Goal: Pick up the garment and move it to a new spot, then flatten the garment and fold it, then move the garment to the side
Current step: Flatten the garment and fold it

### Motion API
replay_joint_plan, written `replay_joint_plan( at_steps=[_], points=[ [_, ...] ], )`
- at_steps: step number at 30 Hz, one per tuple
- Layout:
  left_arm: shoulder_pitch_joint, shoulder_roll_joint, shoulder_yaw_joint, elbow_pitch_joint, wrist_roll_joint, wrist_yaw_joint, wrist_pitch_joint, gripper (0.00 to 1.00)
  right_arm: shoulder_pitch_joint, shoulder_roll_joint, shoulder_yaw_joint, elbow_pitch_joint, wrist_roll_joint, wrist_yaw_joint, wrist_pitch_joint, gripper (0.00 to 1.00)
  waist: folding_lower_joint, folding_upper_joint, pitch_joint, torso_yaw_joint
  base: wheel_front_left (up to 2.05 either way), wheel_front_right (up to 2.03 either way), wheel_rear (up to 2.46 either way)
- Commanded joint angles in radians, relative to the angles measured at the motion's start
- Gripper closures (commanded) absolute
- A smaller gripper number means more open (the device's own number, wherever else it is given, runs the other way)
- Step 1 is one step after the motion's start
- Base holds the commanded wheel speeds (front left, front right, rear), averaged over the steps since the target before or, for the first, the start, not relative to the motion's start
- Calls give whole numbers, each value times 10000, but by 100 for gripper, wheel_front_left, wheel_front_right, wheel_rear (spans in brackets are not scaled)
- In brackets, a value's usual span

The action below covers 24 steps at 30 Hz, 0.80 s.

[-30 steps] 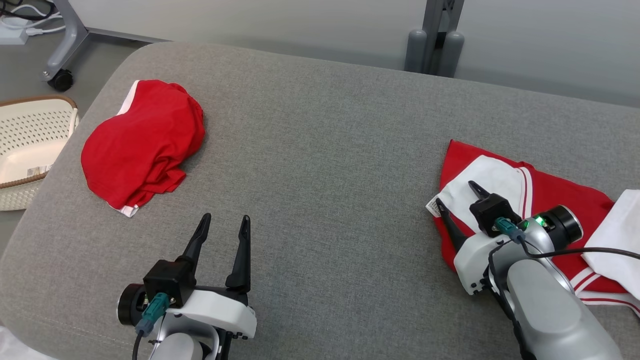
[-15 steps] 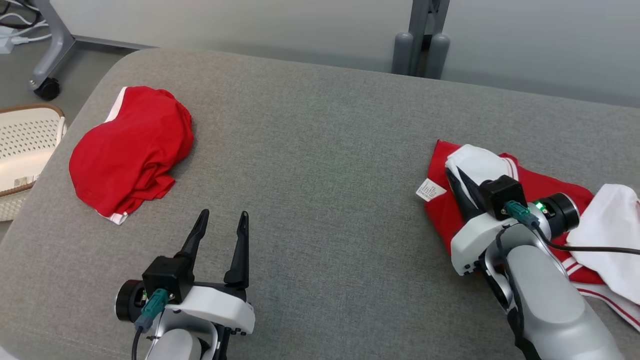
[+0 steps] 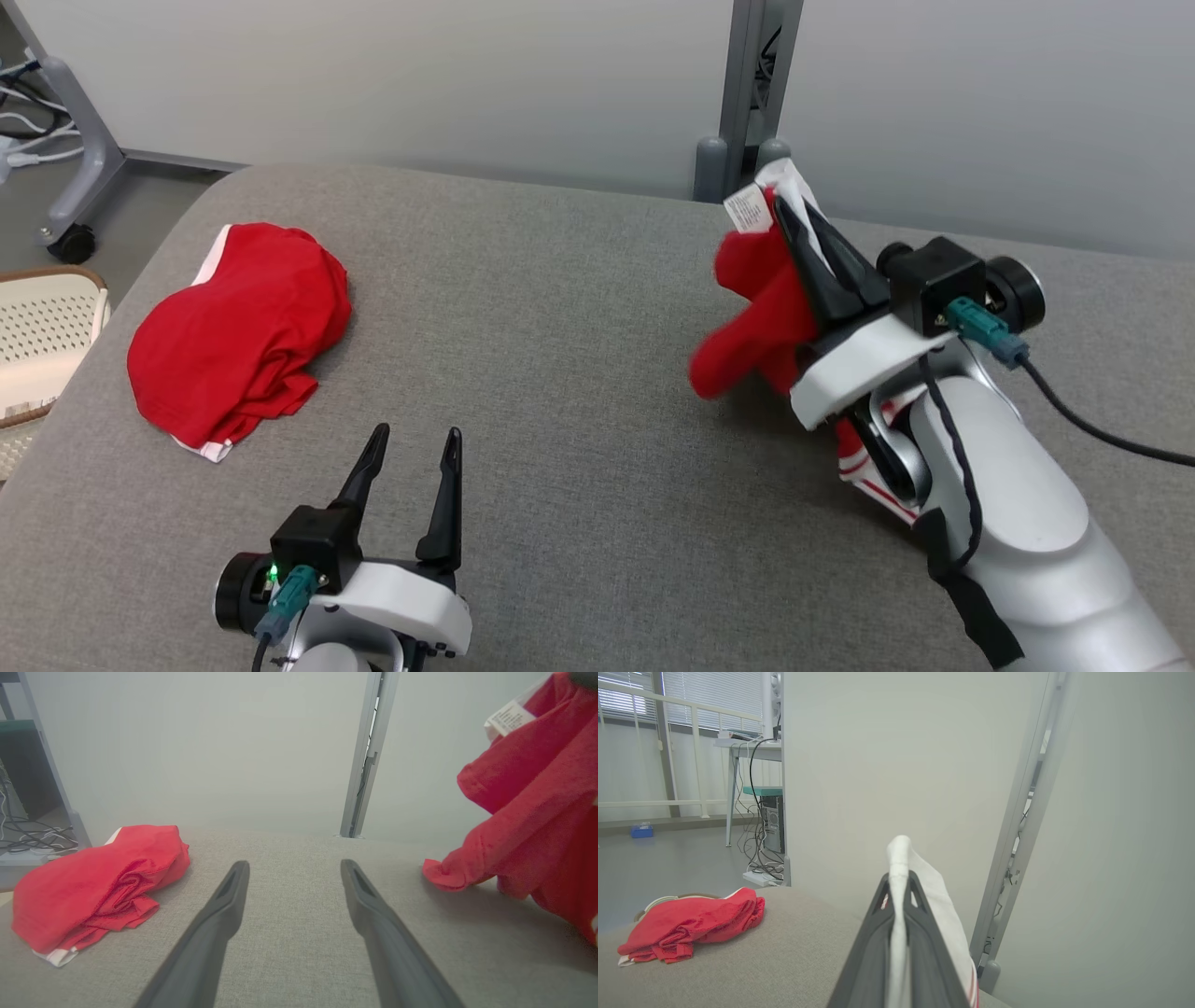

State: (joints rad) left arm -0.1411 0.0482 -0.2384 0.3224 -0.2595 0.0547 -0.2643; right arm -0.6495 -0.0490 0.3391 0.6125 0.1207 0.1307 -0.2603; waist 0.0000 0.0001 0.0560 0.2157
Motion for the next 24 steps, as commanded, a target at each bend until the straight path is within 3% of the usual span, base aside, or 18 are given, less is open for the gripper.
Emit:
replay_joint_plan(
  at_steps=[1,9,24],
  points=[
    [168,41,82,24,67,-20,-8,0,-347,-38,134,-396,330,2,-66,100,0,-1,-257,-9,0,0,0],
    [490,36,135,6,99,-61,-8,0,-906,-306,136,-1941,756,2,-54,100,0,-1,-670,88,0,0,0],
    [580,35,369,-158,137,-3,-6,0,2191,-2699,71,-259,2287,0,506,100,0,-1,-538,-456,0,0,0]
  ],
)
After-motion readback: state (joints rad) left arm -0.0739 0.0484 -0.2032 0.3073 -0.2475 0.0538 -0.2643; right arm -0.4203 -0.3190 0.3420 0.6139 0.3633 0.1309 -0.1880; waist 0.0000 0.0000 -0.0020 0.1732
